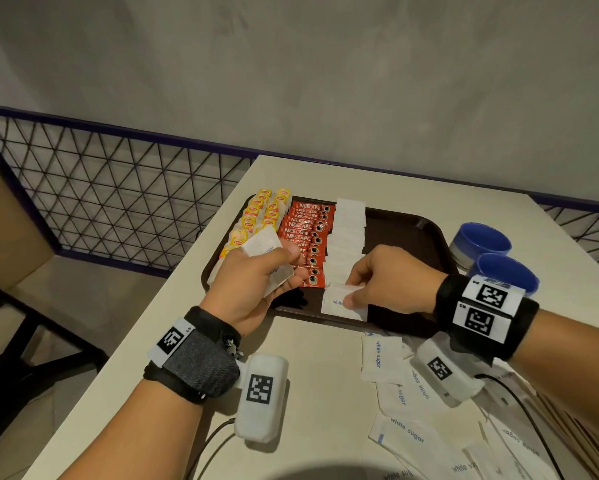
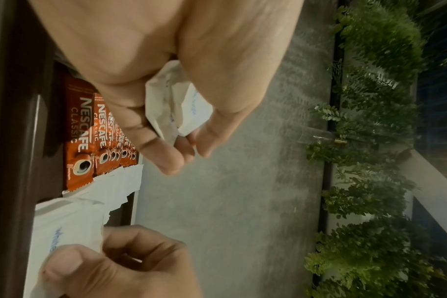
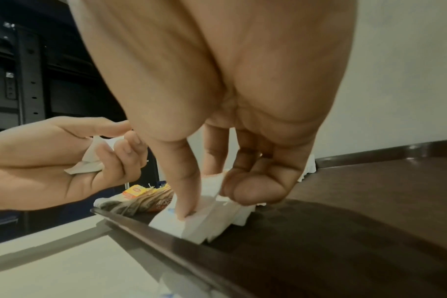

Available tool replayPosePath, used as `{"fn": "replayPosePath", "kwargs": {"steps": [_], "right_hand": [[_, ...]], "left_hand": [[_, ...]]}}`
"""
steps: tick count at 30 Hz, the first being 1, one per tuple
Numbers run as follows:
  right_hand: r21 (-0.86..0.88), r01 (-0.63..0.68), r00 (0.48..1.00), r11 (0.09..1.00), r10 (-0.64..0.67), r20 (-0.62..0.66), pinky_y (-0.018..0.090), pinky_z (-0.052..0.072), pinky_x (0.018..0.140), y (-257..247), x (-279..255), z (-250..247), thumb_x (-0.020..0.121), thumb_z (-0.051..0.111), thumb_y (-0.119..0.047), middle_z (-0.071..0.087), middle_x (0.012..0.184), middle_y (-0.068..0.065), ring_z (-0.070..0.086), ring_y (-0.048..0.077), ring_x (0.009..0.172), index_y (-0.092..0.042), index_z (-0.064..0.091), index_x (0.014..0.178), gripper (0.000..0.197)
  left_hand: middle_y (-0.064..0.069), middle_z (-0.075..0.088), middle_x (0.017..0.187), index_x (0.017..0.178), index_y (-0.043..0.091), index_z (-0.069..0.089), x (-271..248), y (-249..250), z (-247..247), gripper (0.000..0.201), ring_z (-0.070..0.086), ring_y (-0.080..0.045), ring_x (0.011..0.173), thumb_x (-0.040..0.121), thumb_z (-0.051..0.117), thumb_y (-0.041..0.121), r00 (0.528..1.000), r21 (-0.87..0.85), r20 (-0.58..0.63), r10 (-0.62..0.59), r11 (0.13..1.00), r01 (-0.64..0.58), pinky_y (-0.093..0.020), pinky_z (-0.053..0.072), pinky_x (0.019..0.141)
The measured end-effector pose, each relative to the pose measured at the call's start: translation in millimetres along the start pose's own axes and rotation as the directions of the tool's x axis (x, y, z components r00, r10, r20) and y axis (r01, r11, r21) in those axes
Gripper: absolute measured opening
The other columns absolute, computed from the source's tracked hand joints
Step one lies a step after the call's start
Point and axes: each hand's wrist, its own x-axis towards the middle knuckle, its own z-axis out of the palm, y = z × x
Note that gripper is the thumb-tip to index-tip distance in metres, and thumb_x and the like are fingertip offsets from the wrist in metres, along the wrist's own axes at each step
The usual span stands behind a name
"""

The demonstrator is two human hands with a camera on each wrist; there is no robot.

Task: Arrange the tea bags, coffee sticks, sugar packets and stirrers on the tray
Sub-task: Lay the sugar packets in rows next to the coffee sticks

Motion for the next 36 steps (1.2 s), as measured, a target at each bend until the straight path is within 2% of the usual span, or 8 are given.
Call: {"fn": "replayPosePath", "kwargs": {"steps": [4,7,13,16,21,25,32,36], "right_hand": [[-0.023,0.015,1.0,1.0,-0.015,-0.013,0.015,0.039,0.064,-2,0,0,0.075,0.091,-0.039,0.064,0.087,-0.01,0.057,0.003,0.076,-0.031,0.071,0.102,0.034],[-0.013,0.016,0.998,1.0,-0.016,-0.061,0.018,0.042,0.064,-2,1,-9,0.078,0.086,-0.047,0.063,0.091,-0.008,0.06,0.008,0.078,-0.032,0.07,0.101,0.032],[-0.007,0.051,0.998,0.999,-0.051,-0.024,0.027,0.054,0.078,0,-3,-15,0.085,0.083,-0.033,0.063,0.09,-0.007,0.06,0.01,0.079,-0.033,0.072,0.098,0.017],[0.023,0.003,0.99,1.0,0.0,-0.143,0.024,0.052,0.082,5,3,-23,0.094,0.074,-0.029,0.067,0.093,-0.009,0.063,0.009,0.087,-0.026,0.073,0.102,0.009],[0.144,-0.126,0.98,0.982,0.146,-0.138,0.04,0.059,0.095,17,19,-34,0.098,0.061,-0.007,0.073,0.104,0.001,0.071,0.021,0.097,-0.016,0.071,0.117,0.023],[0.077,-0.138,0.989,0.987,0.142,-0.049,0.042,0.058,0.099,16,30,-26,0.094,0.069,-0.002,0.071,0.12,0.005,0.071,0.024,0.106,-0.009,0.067,0.129,0.036],[0.103,-0.146,0.984,0.984,0.155,-0.087,0.043,0.059,0.096,19,43,-23,0.094,0.064,-0.004,0.071,0.116,0.007,0.071,0.027,0.105,-0.008,0.07,0.121,0.028],[0.137,-0.161,0.978,0.977,0.176,-0.11,0.044,0.063,0.084,23,52,-29,0.095,0.059,-0.003,0.073,0.107,0.02,0.073,0.038,0.1,0.001,0.07,0.113,0.022]], "left_hand": [[-0.007,0.073,0.079,0.104,0.005,0.066,1,0,0,0.011,0.072,-0.023,0.074,0.093,0.069,0.005,1.0,0.005,0.01,-0.006,1.0,0.006,-0.026,0.059,0.062],[-0.008,0.073,0.08,0.106,0.005,0.066,1,1,0,0.014,0.072,-0.022,0.073,0.093,0.07,0.005,1.0,-0.004,0.005,-0.008,1.0,0.008,-0.026,0.059,0.062],[-0.008,0.073,0.082,0.119,0.003,0.063,2,0,-1,0.028,0.073,-0.023,0.075,0.092,0.071,0.007,1.0,-0.009,-0.003,-0.005,1.0,0.005,-0.026,0.059,0.061],[-0.009,0.072,0.083,0.114,0.004,0.065,3,-1,-2,0.023,0.073,-0.023,0.075,0.092,0.071,0.007,1.0,-0.008,-0.005,-0.002,1.0,0.002,-0.027,0.06,0.062],[-0.015,0.074,0.092,0.105,0.005,0.068,5,-2,-2,0.011,0.074,-0.028,0.083,0.093,0.068,0.003,0.999,-0.041,-0.031,-0.013,0.999,0.012,-0.033,0.064,0.075],[-0.016,0.073,0.095,0.112,0.003,0.066,7,-3,-4,0.018,0.074,-0.027,0.085,0.093,0.068,0.002,0.999,-0.071,-0.022,-0.023,0.997,0.022,-0.036,0.064,0.077],[-0.016,0.071,0.094,0.106,0.002,0.068,8,-3,-5,0.012,0.073,-0.026,0.085,0.094,0.067,0.001,0.999,-0.056,-0.019,-0.025,0.998,0.024,-0.038,0.064,0.081],[-0.014,0.072,0.092,0.106,0.003,0.068,8,-3,-6,0.012,0.073,-0.025,0.084,0.094,0.067,0.002,0.999,-0.056,-0.018,-0.026,0.998,0.025,-0.039,0.064,0.082]]}}
